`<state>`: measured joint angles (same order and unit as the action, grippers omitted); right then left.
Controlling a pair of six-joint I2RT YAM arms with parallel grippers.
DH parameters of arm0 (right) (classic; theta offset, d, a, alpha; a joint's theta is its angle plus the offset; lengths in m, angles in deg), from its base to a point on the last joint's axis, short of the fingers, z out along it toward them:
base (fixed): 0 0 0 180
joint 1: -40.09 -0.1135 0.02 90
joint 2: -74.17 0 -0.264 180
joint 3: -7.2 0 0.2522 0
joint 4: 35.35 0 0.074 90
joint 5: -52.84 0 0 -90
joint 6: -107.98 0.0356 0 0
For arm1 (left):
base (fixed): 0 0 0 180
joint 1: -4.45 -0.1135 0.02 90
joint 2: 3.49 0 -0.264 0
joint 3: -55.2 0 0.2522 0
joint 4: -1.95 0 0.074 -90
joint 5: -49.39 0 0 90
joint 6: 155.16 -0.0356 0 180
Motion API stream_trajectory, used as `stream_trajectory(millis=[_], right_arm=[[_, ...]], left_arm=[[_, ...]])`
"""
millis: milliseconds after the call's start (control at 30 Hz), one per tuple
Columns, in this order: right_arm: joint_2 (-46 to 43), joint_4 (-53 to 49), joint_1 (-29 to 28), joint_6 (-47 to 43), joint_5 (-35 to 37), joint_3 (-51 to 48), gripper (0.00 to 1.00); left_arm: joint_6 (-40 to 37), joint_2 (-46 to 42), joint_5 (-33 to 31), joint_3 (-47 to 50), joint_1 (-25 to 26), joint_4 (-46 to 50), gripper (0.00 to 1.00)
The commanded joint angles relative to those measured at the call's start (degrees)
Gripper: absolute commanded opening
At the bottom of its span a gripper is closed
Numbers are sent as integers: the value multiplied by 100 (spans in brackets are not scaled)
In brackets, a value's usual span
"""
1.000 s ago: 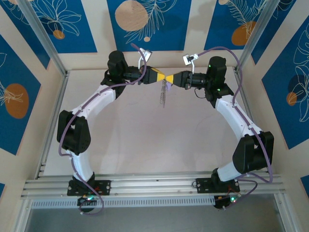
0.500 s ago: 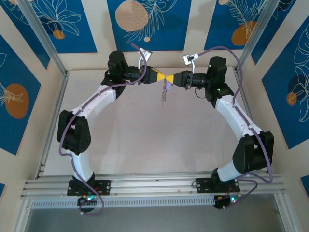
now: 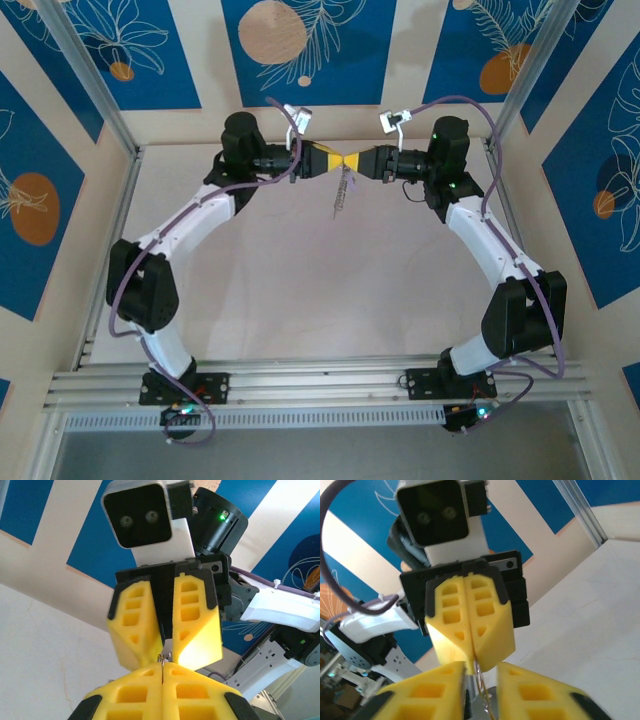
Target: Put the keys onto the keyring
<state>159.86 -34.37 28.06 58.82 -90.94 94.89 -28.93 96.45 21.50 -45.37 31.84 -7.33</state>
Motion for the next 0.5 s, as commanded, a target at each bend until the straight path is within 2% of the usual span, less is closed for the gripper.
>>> stream_trajectory(millis=[0,200,300,467], right_arm=[[-131,232,24,72,120,99,36],[-642,820,263,396,595,-547,44],[-983,1128,329,518,1095,-1061,45],[-1648,1090,90,147,2194,-1777,45]], left_arm=[[-125,-461,-601,223,64,-189,0],[188,-795,-1027,516,64,-539,0],[386,-920,-1191,658,64,-763,0],[601,-1153,-1547,955,81,-1036,0]])
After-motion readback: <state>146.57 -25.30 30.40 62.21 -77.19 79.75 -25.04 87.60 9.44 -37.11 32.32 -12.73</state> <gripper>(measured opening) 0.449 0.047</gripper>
